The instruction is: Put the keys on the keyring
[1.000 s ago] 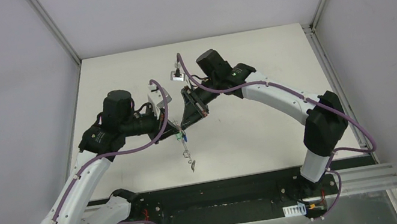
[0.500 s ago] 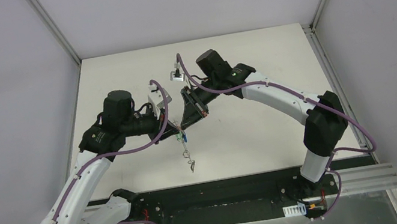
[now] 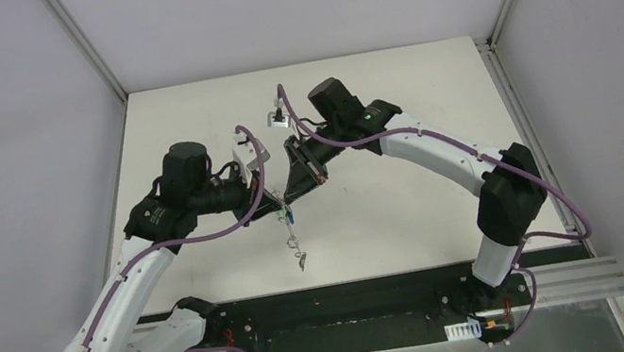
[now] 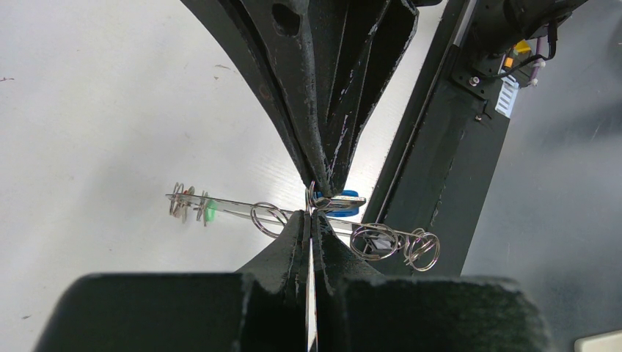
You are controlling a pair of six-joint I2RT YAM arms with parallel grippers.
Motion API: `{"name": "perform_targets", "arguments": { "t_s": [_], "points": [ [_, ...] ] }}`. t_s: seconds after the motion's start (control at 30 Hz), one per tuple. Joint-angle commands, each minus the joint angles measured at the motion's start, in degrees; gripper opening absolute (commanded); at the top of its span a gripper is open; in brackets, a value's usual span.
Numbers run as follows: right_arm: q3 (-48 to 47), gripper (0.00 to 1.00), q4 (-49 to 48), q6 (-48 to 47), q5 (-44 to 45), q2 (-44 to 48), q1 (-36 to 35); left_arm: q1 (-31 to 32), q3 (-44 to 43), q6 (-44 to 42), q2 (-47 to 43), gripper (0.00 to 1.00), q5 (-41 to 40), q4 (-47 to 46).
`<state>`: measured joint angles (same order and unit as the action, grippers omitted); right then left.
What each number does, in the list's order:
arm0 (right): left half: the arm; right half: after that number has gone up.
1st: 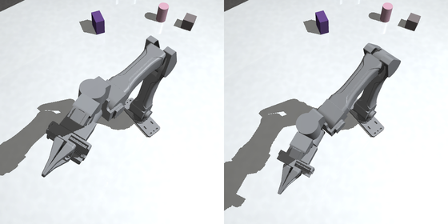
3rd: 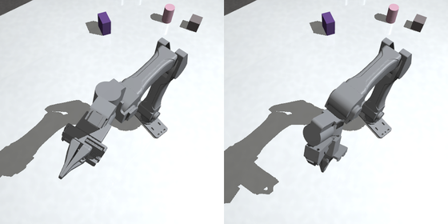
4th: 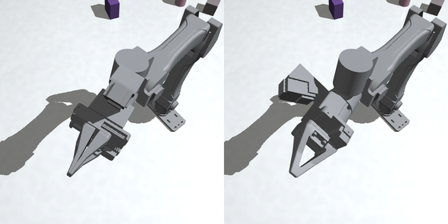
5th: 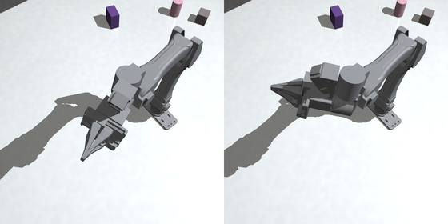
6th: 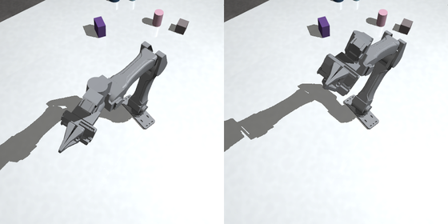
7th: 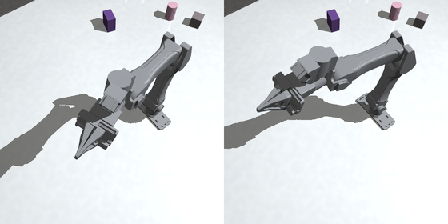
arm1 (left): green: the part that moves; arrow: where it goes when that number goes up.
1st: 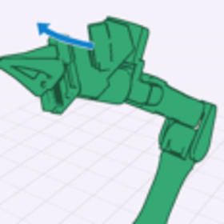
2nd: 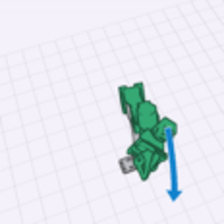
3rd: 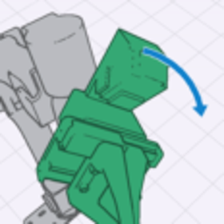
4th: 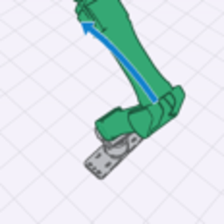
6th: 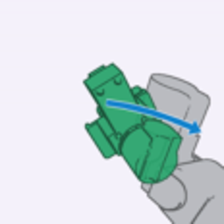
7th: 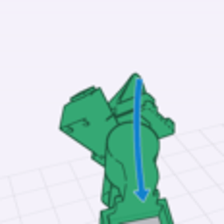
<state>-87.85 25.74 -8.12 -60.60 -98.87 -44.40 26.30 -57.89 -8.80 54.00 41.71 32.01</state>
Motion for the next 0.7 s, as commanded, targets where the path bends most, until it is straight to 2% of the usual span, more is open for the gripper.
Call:
{"name": "perform_targets", "arguments": {
  "t_s": [0.0,0.67],
  "points": [
    [-2.34,0.0,-1.61,-0.23,0.85,0.1,-0.47,0.77,-0.37,-0.85,-0.55,0.0,1.98,-2.65],
    [-1.75,0.0,-1.65,-0.73,2.08,0.25,-0.43,0.85,-0.42,-0.98,-0.43,0.0,2.28,-2.57]
  ]
}}
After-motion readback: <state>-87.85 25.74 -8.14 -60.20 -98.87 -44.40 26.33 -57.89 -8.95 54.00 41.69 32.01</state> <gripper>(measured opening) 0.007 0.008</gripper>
